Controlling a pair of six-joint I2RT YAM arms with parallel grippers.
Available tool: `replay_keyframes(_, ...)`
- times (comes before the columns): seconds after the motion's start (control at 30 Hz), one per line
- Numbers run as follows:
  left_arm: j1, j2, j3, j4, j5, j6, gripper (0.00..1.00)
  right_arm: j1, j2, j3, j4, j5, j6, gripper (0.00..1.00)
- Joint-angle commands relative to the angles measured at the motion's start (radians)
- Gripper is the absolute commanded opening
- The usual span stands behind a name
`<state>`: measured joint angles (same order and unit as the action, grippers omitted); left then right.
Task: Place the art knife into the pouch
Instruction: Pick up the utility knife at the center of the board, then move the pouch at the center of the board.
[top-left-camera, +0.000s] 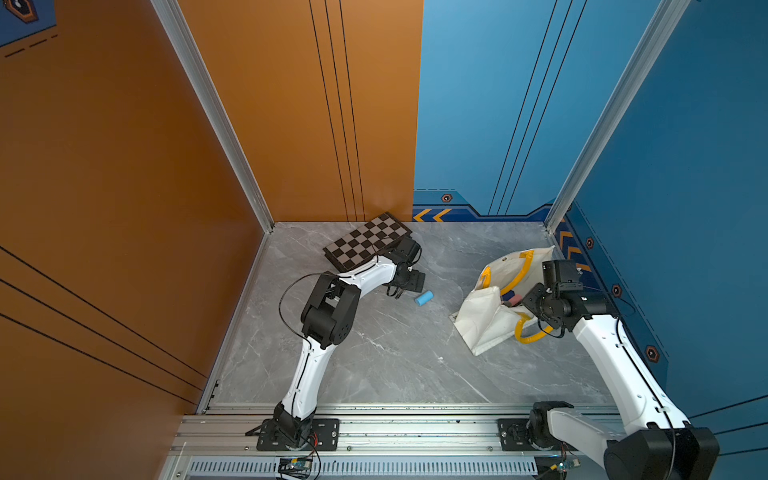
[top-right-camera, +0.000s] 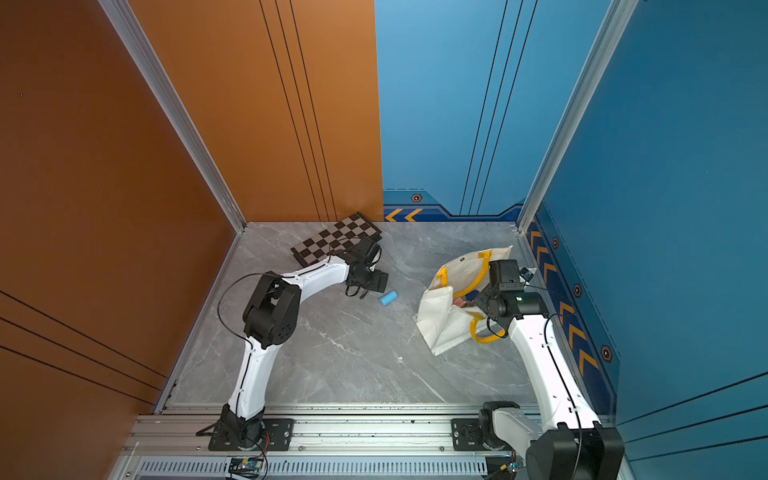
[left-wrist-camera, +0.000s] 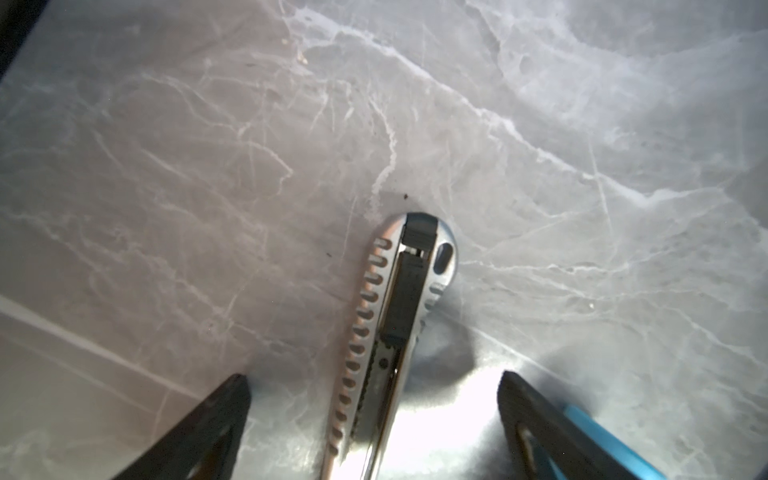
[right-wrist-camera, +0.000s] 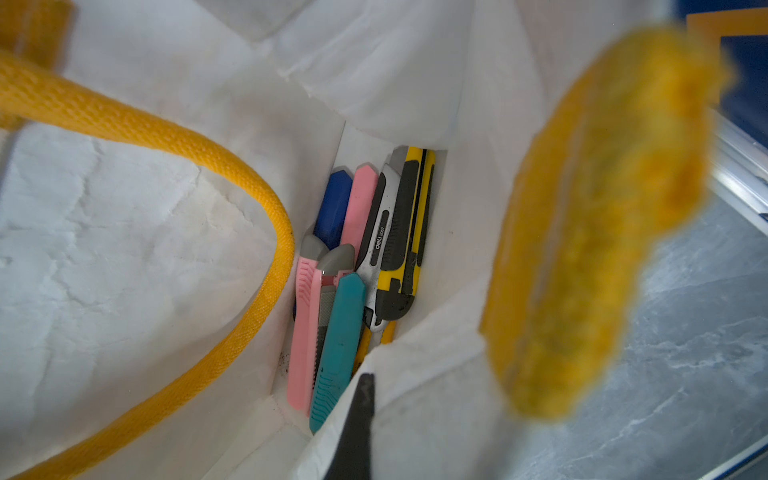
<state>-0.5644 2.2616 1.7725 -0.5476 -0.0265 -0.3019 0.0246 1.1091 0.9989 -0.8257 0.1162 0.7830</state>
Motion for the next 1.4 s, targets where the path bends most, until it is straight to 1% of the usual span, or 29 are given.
replay_keyframes(0.0, -0.009, 0.049, 0.056, -0.068, -0.071, 0.04, 0.85, -0.008, -0.003, -0.015, -0.006, 0.016, -0.01, 0.0)
replay_keyframes(0.07, -0.014, 0.087, 0.106, -0.104, -0.105, 0.055, 0.69, -0.008, 0.002, -0.009, -0.007, 0.008, -0.012, 0.0)
replay_keyframes(0.13, -0.02, 0.117, 0.142, -0.136, -0.122, 0.067, 0.58, -0.008, 0.002, -0.009, -0.007, 0.005, -0.012, 0.0)
replay_keyframes(0.23, -0.03, 0.13, 0.153, -0.144, -0.128, 0.071, 0.5, -0.005, -0.001, -0.011, -0.006, 0.002, -0.011, 0.0)
replay_keyframes(0.33, -0.034, 0.135, 0.147, -0.145, -0.122, 0.067, 0.39, -0.003, 0.0, -0.014, -0.004, 0.001, -0.008, 0.0)
replay_keyframes(0.53, -0.037, 0.133, 0.143, -0.144, -0.113, 0.07, 0.26, 0.003, 0.008, -0.014, 0.011, -0.001, -0.004, 0.0)
replay_keyframes(0.57, -0.037, 0.132, 0.142, -0.145, -0.112, 0.07, 0.24, 0.005, 0.011, -0.014, 0.014, -0.003, -0.002, 0.0)
replay_keyframes(0.77, -0.036, 0.123, 0.143, -0.149, -0.096, 0.058, 0.21, 0.025, 0.038, -0.009, 0.043, -0.016, -0.002, 0.0)
replay_keyframes(0.93, -0.022, 0.086, 0.138, -0.157, -0.1, 0.032, 0.17, 0.063, 0.099, 0.009, 0.093, -0.028, -0.002, 0.0)
replay_keyframes(1.07, 0.0, 0.022, 0.106, -0.155, -0.113, 0.009, 0.16, 0.115, 0.202, 0.079, 0.132, -0.051, -0.015, 0.0)
replay_keyframes(1.2, 0.011, -0.068, 0.046, -0.155, -0.146, 0.016, 0.16, 0.194, 0.312, 0.171, 0.165, -0.044, -0.024, 0.0)
replay_keyframes(1.37, 0.022, -0.184, -0.015, -0.156, -0.183, 0.029, 0.15, 0.265, 0.405, 0.239, 0.224, -0.075, -0.008, 0.0)
